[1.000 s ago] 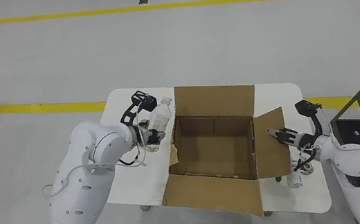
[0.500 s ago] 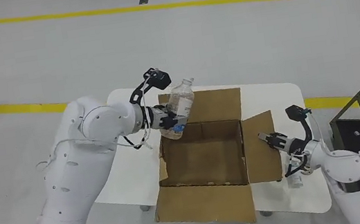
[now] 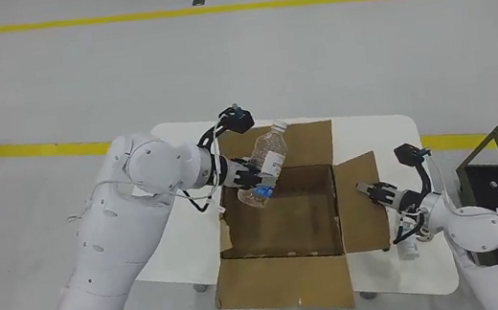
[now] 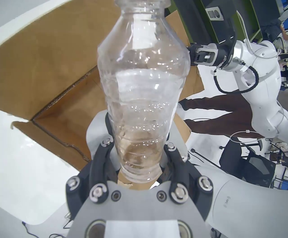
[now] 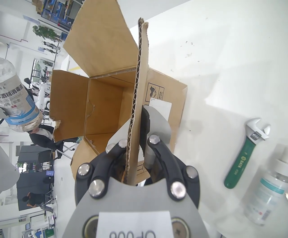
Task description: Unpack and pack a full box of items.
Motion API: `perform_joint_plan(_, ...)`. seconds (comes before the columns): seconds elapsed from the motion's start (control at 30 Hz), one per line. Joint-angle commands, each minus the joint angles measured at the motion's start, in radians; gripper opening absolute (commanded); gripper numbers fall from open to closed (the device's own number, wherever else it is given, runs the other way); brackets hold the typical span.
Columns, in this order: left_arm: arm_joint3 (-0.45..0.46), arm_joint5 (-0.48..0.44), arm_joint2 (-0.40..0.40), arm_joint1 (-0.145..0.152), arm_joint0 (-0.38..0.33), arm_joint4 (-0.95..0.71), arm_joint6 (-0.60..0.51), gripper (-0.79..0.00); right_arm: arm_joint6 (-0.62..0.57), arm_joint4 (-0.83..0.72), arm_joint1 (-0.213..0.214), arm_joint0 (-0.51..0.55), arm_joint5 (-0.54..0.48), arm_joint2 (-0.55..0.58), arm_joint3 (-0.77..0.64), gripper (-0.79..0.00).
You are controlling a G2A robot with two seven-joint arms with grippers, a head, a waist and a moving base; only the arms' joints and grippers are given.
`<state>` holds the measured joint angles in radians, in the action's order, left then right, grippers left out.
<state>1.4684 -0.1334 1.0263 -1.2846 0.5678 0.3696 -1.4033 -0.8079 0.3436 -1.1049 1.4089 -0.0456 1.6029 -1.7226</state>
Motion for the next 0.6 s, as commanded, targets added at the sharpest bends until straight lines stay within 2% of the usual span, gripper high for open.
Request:
perform_joint_plan(0.0, 0.0, 0.0, 0.0, 0.0, 0.0, 0.0, 0.0, -0.785, 0.003, -0.002, 0.001, 0.001, 0.002, -0.001, -0.002, -0.785)
perform_joint_plan(0.17, -0.001, 0.002, -0.001, 0.0, 0.005, -0.002, 0.007, -0.785, 0.009, -0.008, 0.002, 0.0, 0.017, -0.008, -0.007, -0.785)
perform_joint_plan(0.23, -0.017, 0.024, -0.029, -0.003, 0.023, -0.027, -0.003, -0.785, -0.002, 0.005, 0.003, -0.001, 0.045, -0.015, -0.008, -0.785)
perform_joint_plan(0.3, -0.034, 0.052, -0.057, -0.01, 0.006, -0.036, 0.004, -0.785, -0.011, 0.008, 0.004, -0.008, 0.075, -0.022, -0.015, -0.785)
perform_joint_plan(0.57, -0.228, 0.131, -0.166, -0.049, -0.038, -0.165, 0.022, -0.785, -0.012, -0.001, 0.007, -0.001, 0.126, -0.022, -0.039, -0.785)
